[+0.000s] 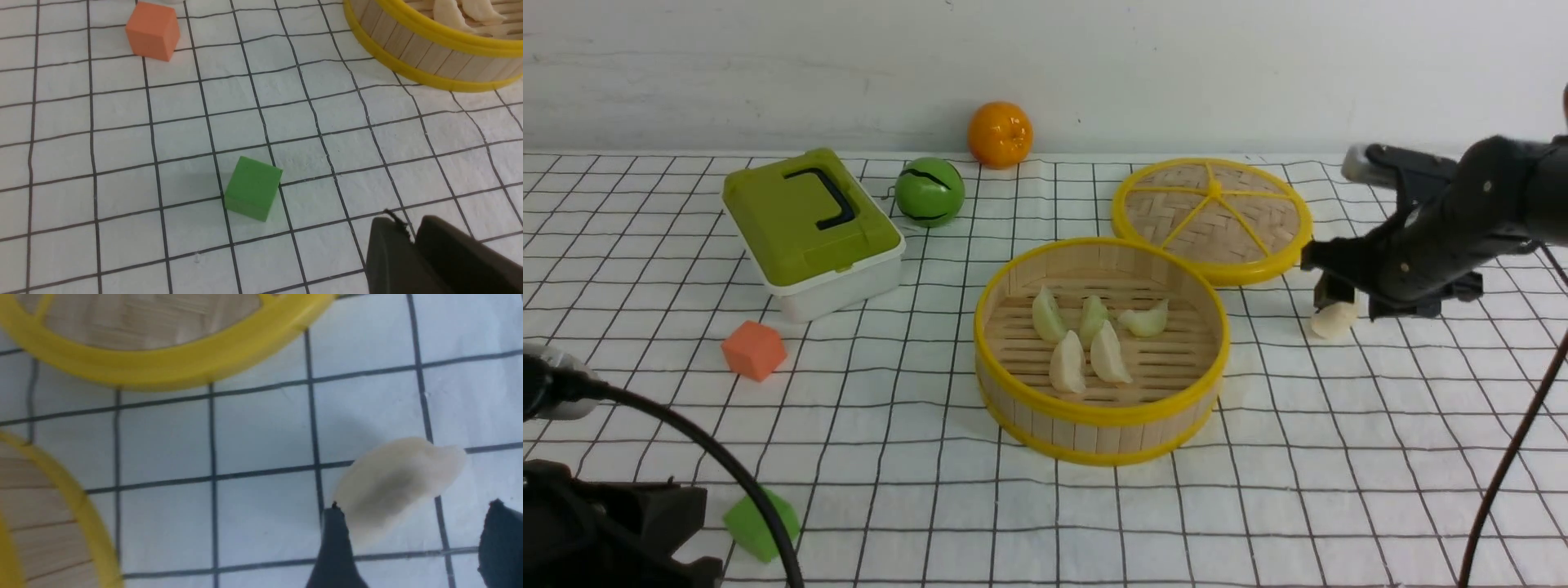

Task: Put the dumplings into the steamer on the table with the white tablecloth.
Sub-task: 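Reach for and grasp a dumpling lying on the table beside the steamer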

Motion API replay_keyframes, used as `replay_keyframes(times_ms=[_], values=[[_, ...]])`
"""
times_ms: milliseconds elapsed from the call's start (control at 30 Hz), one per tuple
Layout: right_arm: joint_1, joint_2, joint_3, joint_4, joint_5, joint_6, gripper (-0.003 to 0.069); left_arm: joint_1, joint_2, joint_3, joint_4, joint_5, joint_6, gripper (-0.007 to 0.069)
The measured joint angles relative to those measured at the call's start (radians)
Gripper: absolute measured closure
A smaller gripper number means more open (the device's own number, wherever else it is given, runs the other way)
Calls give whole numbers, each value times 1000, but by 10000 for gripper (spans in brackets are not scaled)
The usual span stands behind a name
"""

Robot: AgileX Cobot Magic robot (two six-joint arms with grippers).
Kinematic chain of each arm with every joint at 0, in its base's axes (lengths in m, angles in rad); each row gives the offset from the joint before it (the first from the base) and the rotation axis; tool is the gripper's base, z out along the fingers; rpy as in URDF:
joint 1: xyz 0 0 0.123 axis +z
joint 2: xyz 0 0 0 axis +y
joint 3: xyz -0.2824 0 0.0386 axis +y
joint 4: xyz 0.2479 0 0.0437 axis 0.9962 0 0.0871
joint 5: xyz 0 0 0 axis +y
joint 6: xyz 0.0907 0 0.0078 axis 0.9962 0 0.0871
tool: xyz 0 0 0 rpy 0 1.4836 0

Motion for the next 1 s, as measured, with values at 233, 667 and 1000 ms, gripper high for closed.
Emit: replay_keyframes(times_ms=[233,667,1000], values=[[0,59,-18,-54,-95,86,213,0,37,0,1,5,0,534],[22,67,-26,-79,-93,85,476,0,37,10,1,4,0,531],[22,-50,-27,-84,13,-25,476,0,37,12,1,0,0,531]])
